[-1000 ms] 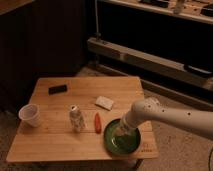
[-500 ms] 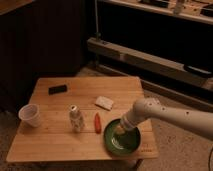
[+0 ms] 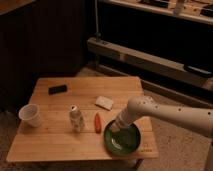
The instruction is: Push the ceramic bowl across the table
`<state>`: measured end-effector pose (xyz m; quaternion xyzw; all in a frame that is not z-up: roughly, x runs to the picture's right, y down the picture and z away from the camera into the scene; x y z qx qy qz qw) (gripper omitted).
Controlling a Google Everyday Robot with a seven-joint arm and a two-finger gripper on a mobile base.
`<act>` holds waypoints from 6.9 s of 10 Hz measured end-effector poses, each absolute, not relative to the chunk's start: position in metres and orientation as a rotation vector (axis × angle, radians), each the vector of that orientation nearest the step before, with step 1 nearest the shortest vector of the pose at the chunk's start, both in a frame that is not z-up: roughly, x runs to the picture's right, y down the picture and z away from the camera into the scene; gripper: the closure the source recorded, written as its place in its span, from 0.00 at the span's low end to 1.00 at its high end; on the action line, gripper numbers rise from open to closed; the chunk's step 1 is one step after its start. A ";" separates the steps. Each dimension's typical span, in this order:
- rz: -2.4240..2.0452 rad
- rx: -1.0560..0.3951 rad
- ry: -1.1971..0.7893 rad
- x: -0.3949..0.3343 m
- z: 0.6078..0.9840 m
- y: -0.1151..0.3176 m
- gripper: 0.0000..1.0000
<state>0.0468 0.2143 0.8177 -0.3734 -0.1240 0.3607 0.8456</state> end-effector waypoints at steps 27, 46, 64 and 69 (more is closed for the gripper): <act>0.764 -0.768 -0.282 0.029 0.846 0.191 0.77; 0.742 -0.731 -0.309 0.004 0.872 0.159 0.98; 0.732 -0.696 -0.349 -0.025 0.907 0.102 0.98; 0.736 -0.684 -0.373 -0.033 0.912 0.091 0.98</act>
